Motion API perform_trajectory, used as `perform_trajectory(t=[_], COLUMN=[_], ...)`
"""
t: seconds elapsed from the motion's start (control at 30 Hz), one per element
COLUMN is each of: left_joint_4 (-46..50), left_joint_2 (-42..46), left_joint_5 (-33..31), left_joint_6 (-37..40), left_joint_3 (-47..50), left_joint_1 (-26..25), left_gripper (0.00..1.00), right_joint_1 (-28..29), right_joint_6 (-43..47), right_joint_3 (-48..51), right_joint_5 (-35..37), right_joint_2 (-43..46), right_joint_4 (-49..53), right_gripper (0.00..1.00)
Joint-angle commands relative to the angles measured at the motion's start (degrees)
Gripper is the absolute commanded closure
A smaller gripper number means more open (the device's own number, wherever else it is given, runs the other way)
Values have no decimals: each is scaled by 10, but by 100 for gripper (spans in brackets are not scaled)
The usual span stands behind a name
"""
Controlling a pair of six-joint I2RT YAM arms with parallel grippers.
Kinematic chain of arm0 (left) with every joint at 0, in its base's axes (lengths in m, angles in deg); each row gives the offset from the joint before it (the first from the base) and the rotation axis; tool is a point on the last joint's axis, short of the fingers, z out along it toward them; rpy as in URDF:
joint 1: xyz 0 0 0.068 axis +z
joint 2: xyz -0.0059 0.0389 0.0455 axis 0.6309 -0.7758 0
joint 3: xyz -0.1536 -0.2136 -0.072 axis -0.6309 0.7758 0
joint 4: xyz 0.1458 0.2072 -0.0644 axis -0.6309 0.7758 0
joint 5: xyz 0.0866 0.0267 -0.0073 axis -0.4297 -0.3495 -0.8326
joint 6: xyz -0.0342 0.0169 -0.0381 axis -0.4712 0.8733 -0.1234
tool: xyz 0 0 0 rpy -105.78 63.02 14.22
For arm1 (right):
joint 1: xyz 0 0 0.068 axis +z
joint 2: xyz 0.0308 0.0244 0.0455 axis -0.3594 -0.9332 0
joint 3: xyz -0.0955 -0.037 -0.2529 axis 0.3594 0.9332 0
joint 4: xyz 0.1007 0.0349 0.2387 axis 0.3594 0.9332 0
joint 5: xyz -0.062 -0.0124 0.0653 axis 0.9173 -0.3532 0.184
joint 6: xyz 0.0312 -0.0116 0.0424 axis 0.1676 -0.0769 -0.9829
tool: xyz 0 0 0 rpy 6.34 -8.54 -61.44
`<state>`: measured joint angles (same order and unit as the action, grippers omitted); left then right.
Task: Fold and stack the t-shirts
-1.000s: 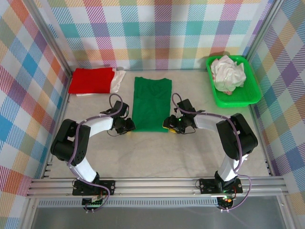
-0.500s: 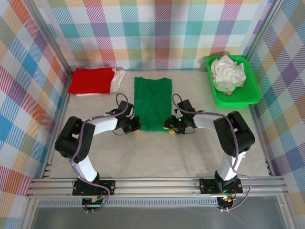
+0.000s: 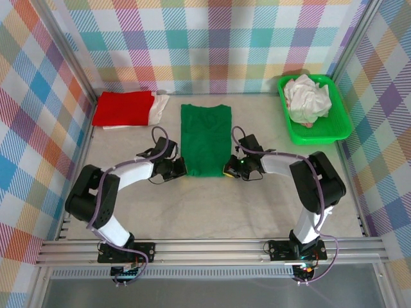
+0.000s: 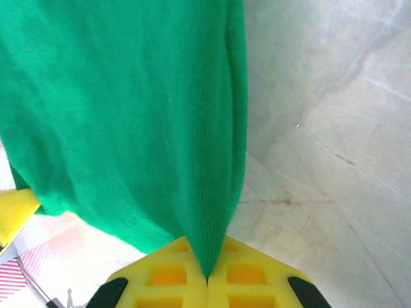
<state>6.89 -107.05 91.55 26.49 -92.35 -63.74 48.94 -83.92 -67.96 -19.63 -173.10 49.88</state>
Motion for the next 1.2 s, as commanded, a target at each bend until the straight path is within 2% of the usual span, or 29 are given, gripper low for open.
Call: perform_trajectory(t=[0.0, 0.2, 0.3, 0.57, 0.73, 0.8, 0.93, 1.17], left_joint_4=[35, 66, 77, 180, 233, 229, 205, 164], left_joint_2=[38, 70, 115, 330, 442, 440, 365, 227], left_joint_5=[-19, -22, -30, -47, -90, -105, -104, -87], left_joint_6=[2, 12, 11, -55, -69, -58, -21, -4], left_joint_3=[32, 98, 142, 197, 171, 137, 51, -63], left_joint_1=[-2, -5, -28, -138, -143, -138, -114, -19], left_gripper=[100, 100, 100, 100, 100, 100, 100, 100], right_joint_1=[3, 7, 23, 96, 99, 95, 71, 28], right_joint_6=[30, 39, 48, 29, 20, 24, 45, 92], right_joint_3=[11, 74, 108, 194, 142, 99, 0, -136], right_joint_5=[20, -3, -5, 18, 72, 96, 115, 116], right_joint_2=[42, 58, 79, 220, 295, 295, 251, 147], right_joint_4=[46, 56, 64, 122, 184, 201, 230, 237], right_gripper=[100, 100, 100, 100, 100, 100, 100, 100])
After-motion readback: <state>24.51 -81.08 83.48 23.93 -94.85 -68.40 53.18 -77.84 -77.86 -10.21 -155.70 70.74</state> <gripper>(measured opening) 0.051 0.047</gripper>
